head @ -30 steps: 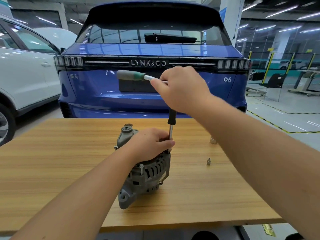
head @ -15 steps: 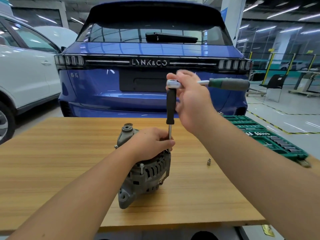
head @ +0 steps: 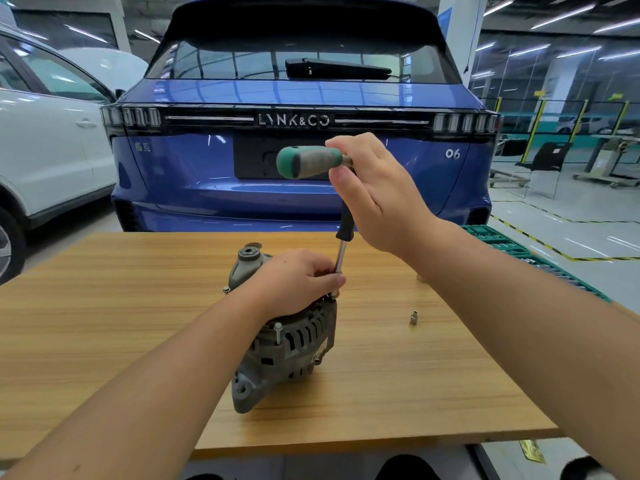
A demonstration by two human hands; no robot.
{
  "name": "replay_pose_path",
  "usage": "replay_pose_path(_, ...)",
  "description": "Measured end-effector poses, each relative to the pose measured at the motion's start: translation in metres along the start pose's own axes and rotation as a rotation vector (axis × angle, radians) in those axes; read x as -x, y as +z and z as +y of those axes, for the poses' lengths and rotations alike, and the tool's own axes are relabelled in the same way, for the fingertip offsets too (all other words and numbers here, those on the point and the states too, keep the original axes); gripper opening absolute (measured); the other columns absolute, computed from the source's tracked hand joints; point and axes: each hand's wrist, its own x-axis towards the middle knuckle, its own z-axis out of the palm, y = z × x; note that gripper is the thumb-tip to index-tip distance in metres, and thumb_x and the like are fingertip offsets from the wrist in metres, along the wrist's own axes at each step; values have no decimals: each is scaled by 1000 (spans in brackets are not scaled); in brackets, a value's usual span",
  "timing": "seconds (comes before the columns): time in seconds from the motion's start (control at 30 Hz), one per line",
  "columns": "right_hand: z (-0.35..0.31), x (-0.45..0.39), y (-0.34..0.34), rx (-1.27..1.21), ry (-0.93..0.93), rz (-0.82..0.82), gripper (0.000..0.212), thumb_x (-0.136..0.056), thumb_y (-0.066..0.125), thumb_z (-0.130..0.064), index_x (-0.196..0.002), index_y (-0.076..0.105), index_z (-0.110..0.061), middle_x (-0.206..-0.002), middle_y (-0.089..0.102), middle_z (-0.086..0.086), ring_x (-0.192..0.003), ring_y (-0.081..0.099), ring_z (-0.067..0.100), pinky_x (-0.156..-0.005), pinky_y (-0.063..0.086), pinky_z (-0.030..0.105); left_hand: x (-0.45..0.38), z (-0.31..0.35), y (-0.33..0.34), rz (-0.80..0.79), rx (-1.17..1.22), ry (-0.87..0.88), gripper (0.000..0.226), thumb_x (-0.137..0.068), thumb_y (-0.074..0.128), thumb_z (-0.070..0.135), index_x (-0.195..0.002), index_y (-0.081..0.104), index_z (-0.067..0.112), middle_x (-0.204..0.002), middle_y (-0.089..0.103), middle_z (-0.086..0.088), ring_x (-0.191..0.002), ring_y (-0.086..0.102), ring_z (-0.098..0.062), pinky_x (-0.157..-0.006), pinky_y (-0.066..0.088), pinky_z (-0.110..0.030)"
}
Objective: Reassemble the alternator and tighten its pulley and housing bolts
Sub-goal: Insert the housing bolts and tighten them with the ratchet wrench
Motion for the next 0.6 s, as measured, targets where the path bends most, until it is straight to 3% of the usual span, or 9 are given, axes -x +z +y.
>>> replay_pose_path(0.07,-3,0,-1,-18,-13,-33,54,-103,29,-42,-140,53,-11,-121,51,-2,-107,49,14,-88,41,33,0,0,0,1,4,-5,23,-103,50,54,-96,68,40,-88,71,12,-82,66,-7,-70,56,-29)
replay_pose_path(0.17,-8,-4,1,-6,-52,-51,48,-105,32,-35,-141,54,-12,-118,53,-2,-104,51,15,-86,40,30,1,0,1,7,14,-5,23,-103,51,52,-95,69,39,-88,71,13,-81,66,-6,-67,52,-25)
replay_pose_path(0.33,-21,-16,2,112,-45,-90,29,-106,44,-35,-113,67,-18,-90,50,-8,-82,51,16,-71,42,34,2,-2,2,19,52,-7,24,-102,53,51,-95,72,37,-86,73,13,-82,67,-6,-71,55,-27)
replay_pose_path(0.43,-28,-37,-4,309,174,-161,37,-102,46,-41,-79,61,-17,-68,50,-4,-64,48,21,-55,37,33,3,-1,1,12,43,5,25,-102,52,53,-96,71,39,-87,72,13,-82,67,-7,-74,58,-30)
replay_pose_path(0.5,-32,-51,-11,283,390,-218,33,-100,47,-31,-71,52,-16,-69,54,0,-69,55,27,-55,44,34,3,0,0,6,27,12,25,-102,52,54,-99,71,38,-88,72,12,-83,68,-9,-78,61,-35)
replay_pose_path(0.6,-31,-56,-20,-350,845,-177,14,-100,51,-17,-91,58,-10,-68,64,4,-64,71,26,-60,60,33,3,-1,0,2,26,16,24,-102,52,53,-95,70,38,-88,72,10,-83,68,-11,-80,61,-40)
